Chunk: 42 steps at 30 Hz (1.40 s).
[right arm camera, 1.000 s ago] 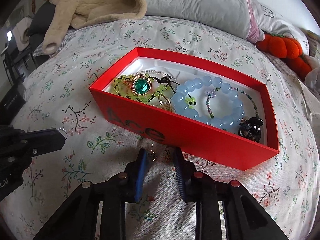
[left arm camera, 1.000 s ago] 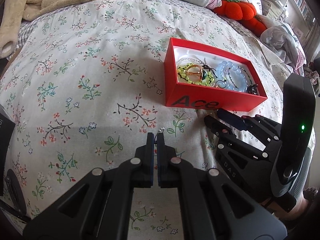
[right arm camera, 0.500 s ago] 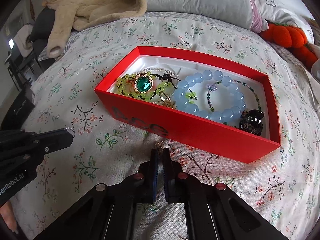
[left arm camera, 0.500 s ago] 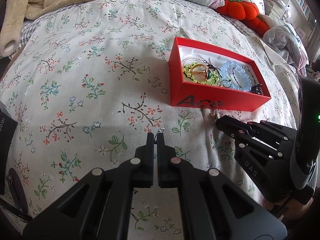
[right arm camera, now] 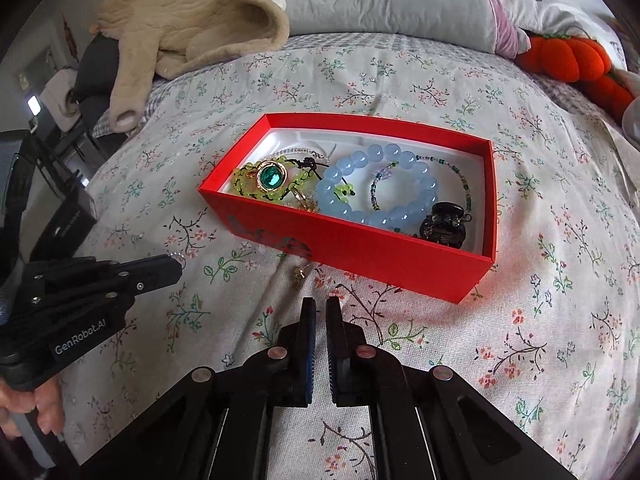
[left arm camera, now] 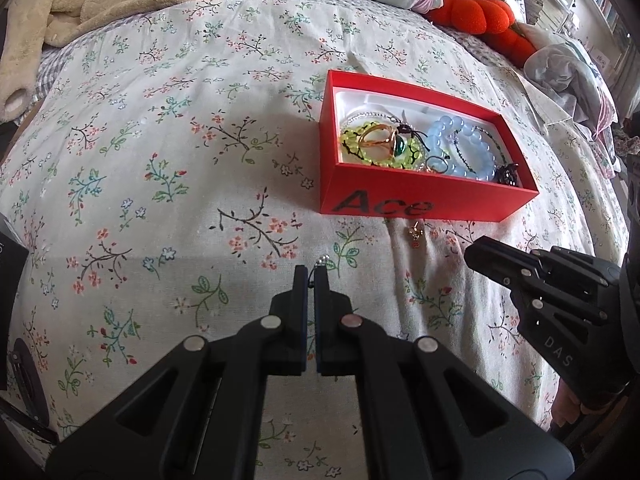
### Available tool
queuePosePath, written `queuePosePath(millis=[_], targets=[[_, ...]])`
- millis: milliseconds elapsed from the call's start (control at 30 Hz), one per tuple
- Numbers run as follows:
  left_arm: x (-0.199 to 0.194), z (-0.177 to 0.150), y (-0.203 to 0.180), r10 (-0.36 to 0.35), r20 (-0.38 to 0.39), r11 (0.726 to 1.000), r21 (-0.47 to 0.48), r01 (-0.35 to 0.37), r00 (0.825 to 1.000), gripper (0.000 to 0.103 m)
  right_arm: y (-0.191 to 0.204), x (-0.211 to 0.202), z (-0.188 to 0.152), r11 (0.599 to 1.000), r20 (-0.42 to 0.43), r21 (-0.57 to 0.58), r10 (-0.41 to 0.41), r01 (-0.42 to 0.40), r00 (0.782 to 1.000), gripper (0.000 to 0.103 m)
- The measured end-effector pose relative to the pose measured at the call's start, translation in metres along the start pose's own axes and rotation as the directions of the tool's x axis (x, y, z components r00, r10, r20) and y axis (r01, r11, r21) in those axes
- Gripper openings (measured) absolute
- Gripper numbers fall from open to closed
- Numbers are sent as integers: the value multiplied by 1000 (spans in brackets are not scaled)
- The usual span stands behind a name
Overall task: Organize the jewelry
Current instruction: 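Carry both earrings into the red box and open both tools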
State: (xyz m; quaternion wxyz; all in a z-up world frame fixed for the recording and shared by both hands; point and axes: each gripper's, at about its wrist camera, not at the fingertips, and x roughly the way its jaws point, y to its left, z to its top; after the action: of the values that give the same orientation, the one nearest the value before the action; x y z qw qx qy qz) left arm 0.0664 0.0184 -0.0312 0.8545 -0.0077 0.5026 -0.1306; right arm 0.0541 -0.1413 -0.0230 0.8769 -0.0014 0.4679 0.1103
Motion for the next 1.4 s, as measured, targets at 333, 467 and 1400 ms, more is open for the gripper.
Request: queuePosePath(millis=[333, 467, 1400], targets=[[1, 3, 5, -2, -3, 1000, -21, 2, 1000, 3, 4, 12, 1, 1000, -11, -11, 11, -11, 1000, 48], [1, 4, 8, -10, -3, 999, -31, 10, 1000, 3, 14, 19, 3, 999, 12, -41, -2, 2, 1000, 47], [-8, 8, 16, -22, 20, 998, -53, 23, 1000, 3, 25, 21, 7, 998, 4, -53, 30, -29, 1000, 5]])
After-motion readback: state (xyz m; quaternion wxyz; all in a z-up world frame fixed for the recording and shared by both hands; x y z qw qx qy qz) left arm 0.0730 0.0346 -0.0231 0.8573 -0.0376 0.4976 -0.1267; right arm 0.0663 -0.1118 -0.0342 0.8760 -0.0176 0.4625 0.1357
